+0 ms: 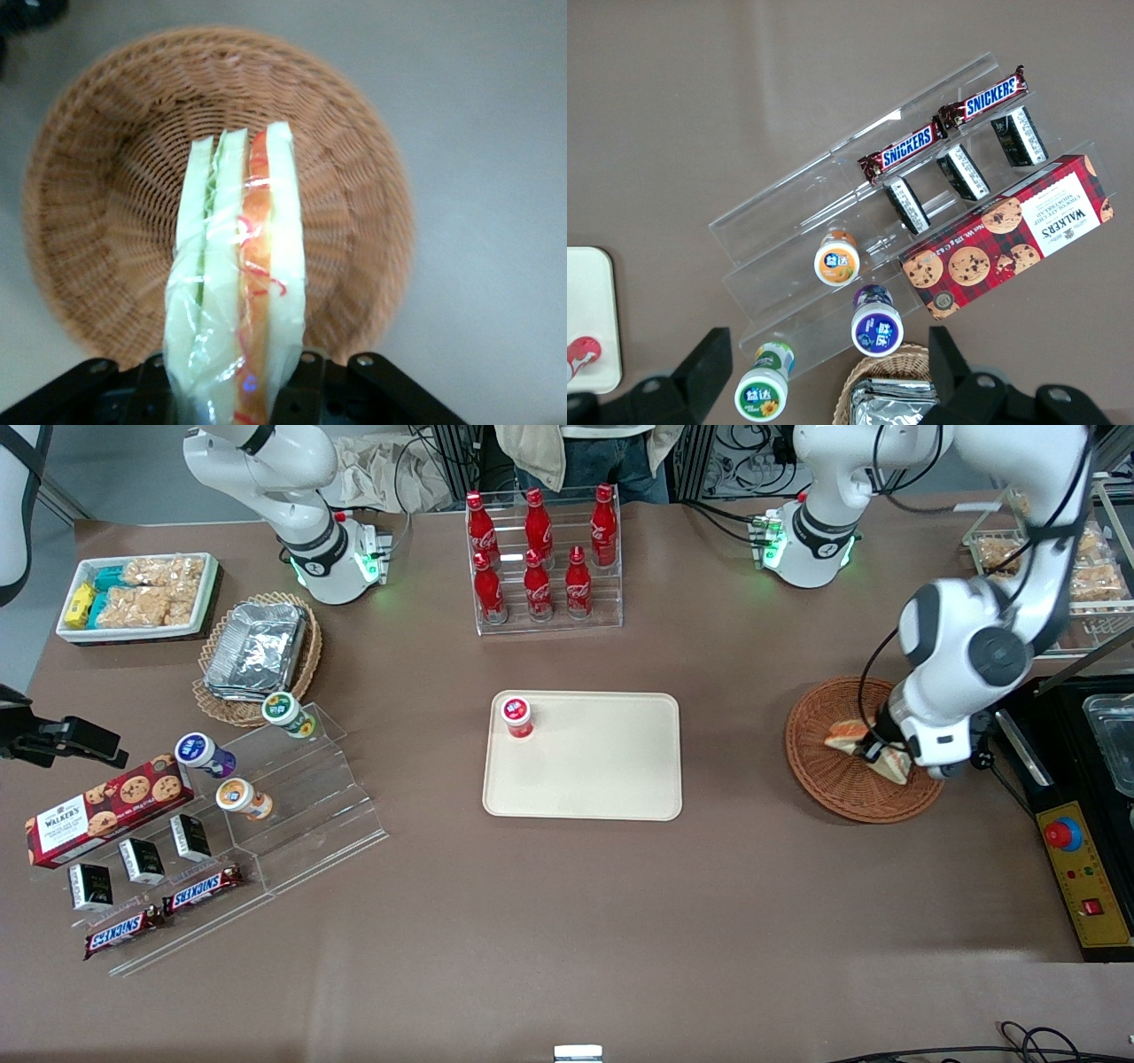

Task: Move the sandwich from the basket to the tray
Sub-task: 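Lower the left gripper and close it on the sandwich, then lift the sandwich and carry it with the left gripper over the white tray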

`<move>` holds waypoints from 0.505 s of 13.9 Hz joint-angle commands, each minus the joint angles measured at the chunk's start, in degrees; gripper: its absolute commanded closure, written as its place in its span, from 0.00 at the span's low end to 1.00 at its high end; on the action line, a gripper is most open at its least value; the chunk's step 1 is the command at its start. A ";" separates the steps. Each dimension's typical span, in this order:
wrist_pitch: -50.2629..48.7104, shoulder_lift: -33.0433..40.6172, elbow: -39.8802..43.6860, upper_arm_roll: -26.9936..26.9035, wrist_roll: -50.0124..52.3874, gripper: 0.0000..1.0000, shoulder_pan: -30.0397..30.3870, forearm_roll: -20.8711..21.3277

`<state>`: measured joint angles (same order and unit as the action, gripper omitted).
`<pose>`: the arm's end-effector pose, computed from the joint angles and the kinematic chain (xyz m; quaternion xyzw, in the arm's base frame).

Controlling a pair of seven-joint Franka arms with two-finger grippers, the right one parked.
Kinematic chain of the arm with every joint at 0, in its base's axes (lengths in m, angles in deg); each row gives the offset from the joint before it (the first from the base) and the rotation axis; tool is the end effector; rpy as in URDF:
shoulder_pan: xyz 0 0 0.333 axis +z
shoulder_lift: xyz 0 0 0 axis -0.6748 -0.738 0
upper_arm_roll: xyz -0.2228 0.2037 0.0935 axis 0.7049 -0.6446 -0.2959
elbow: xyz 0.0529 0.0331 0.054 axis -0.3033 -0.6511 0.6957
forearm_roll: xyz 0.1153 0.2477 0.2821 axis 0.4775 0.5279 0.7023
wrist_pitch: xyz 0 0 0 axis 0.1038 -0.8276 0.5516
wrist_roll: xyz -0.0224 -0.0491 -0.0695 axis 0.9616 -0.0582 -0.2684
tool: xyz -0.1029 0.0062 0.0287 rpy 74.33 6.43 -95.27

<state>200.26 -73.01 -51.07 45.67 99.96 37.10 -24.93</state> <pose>0.5110 -0.0366 0.3566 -0.9193 -0.3910 0.0314 0.0328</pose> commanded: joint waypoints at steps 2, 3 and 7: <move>-16.80 2.34 16.24 6.51 -4.63 1.00 -0.73 -0.38; -17.70 2.16 18.79 8.78 -5.34 1.00 -1.08 -1.43; -18.49 -1.43 23.46 19.32 -10.60 1.00 -2.40 -3.19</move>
<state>183.10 -69.77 -31.58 60.73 92.75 34.99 -26.98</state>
